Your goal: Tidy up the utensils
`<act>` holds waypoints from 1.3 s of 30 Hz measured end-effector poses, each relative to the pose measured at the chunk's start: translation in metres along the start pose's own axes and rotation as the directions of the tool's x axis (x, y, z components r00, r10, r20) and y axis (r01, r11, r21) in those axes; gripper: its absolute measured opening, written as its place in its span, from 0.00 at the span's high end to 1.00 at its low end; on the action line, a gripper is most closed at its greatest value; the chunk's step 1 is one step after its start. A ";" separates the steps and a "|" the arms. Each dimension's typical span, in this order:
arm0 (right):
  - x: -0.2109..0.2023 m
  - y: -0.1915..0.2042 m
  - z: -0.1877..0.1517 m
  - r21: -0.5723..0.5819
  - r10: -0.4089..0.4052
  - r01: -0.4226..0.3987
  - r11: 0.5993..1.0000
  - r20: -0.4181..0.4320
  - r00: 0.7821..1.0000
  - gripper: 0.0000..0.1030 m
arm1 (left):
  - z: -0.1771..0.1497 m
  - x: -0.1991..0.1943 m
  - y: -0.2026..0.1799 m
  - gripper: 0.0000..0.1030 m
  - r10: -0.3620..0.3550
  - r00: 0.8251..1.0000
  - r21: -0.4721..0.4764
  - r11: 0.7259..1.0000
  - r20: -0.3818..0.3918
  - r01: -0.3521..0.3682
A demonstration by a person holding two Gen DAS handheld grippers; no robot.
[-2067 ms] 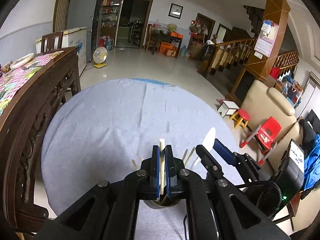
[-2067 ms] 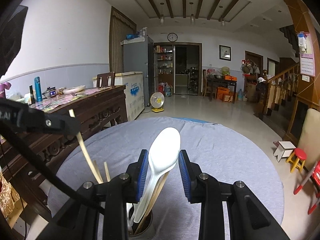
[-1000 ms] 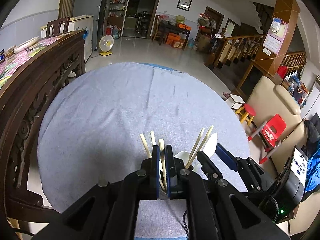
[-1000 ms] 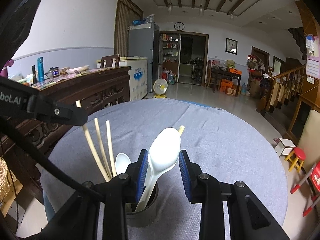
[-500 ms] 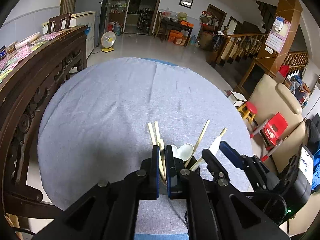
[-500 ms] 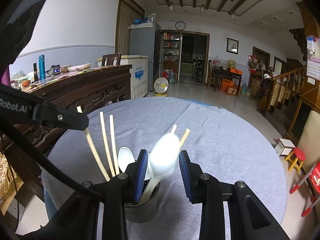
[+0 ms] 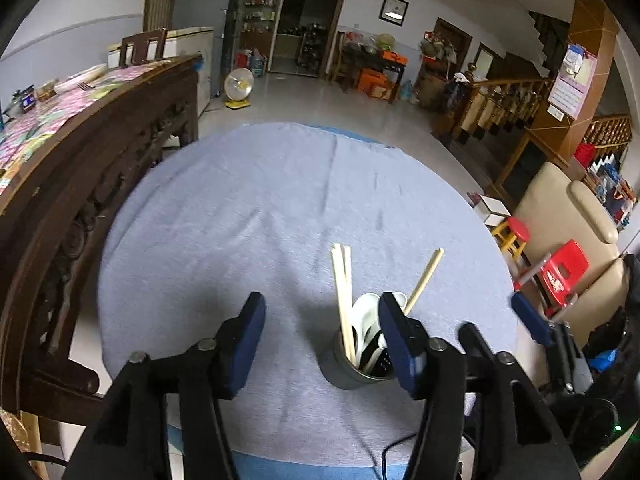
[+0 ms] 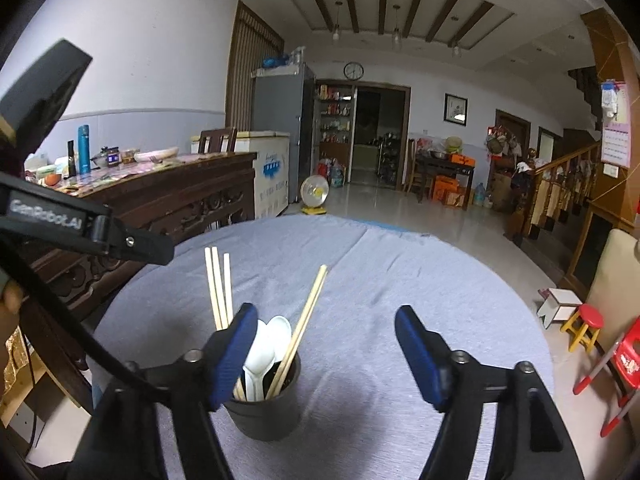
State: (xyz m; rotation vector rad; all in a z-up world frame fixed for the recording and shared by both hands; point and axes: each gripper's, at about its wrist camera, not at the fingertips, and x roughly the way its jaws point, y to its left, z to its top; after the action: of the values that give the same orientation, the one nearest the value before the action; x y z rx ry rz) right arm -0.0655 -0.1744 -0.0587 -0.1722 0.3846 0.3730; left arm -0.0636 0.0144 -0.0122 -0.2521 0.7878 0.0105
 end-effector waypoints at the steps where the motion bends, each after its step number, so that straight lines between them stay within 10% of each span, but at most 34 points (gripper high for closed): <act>1: -0.004 -0.001 0.000 -0.002 -0.004 0.004 1.000 0.004 1.000 0.20 | 0.000 -0.002 0.001 0.37 0.003 1.000 -0.004 1.000 0.008 -0.003; 8: -0.035 -0.002 0.000 -0.007 -0.024 0.024 1.000 0.042 0.999 0.01 | -0.005 -0.016 0.005 0.30 0.041 0.998 -0.005 0.999 0.054 -0.041; 29: -0.048 0.007 -0.033 -0.020 0.011 -0.013 1.000 -0.084 0.996 0.00 | -0.041 -0.001 0.002 0.29 0.203 0.977 0.056 0.977 0.067 -0.207; 39: -0.037 -0.007 -0.049 0.045 -0.022 0.031 0.998 -0.190 0.982 0.00 | -0.058 -0.004 -0.003 0.04 0.230 0.967 0.065 0.969 0.111 -0.238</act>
State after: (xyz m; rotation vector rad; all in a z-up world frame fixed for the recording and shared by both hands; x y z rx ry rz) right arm -0.1113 -0.2046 -0.0884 -0.1663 0.5783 0.3213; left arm -0.1066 -0.0017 -0.0474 -0.0828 0.7106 0.2143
